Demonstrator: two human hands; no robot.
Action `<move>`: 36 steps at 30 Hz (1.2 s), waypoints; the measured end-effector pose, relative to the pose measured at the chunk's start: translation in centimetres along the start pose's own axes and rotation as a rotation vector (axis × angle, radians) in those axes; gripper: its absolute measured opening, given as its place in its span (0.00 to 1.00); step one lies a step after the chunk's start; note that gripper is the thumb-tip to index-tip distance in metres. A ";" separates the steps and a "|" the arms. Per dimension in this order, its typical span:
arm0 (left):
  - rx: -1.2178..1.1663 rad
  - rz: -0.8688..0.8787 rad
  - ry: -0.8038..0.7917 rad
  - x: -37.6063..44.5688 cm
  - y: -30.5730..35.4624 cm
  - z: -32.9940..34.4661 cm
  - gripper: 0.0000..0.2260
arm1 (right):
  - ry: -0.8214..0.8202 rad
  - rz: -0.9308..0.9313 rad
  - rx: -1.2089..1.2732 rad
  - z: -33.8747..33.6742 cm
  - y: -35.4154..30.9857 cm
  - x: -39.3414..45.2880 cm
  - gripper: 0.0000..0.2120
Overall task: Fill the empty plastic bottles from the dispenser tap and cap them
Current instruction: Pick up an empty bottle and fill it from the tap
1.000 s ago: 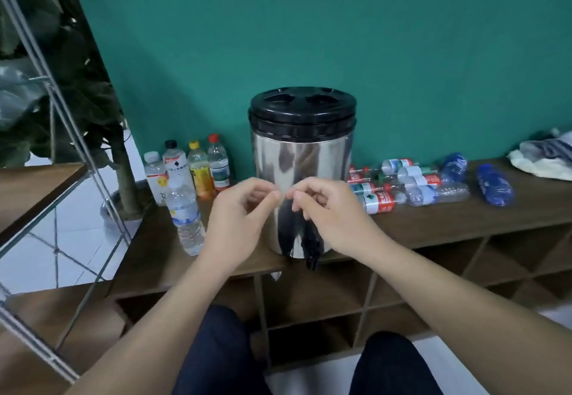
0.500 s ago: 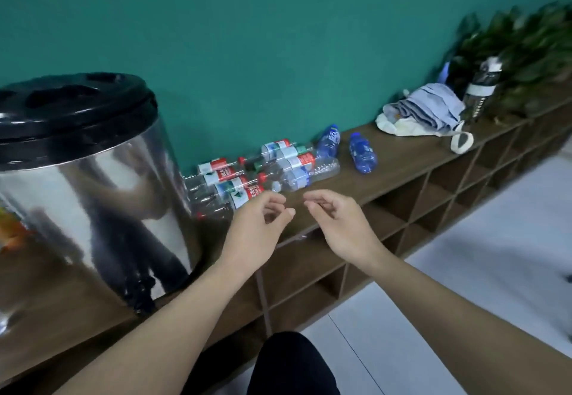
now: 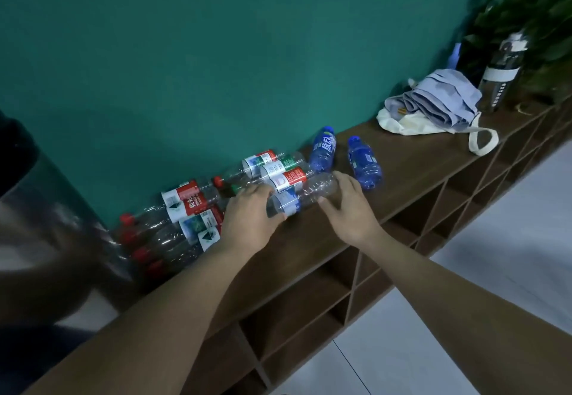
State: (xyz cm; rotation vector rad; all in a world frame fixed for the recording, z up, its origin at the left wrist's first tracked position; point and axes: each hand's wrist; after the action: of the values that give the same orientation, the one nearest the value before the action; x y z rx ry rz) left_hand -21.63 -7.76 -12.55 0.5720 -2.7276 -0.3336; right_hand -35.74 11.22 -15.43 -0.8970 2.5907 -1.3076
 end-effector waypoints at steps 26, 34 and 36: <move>-1.048 -0.171 0.189 -8.2 3.3 -5.5 0.20 | -0.076 0.142 0.260 1.5 -0.9 -7.9 0.19; -0.772 -0.141 0.332 -18.1 0.8 -8.2 0.14 | -0.023 -0.330 0.178 4.7 -12.6 -15.0 0.11; -0.734 -0.139 0.328 -20.9 0.2 -9.3 0.16 | -0.049 -0.378 0.216 4.4 -15.7 -16.7 0.11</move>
State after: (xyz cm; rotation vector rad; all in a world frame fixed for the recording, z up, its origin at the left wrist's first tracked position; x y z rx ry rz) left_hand -0.29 -0.17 -9.67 0.5346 -2.0473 -1.1000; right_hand -13.39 10.13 -8.97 -1.4012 2.2577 -1.5904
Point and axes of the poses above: each hand's wrist, its own x-axis towards the middle knuckle, its own z-axis out of the palm, y = z × x, and after that the axes turned 1 degree about -y, right-handed
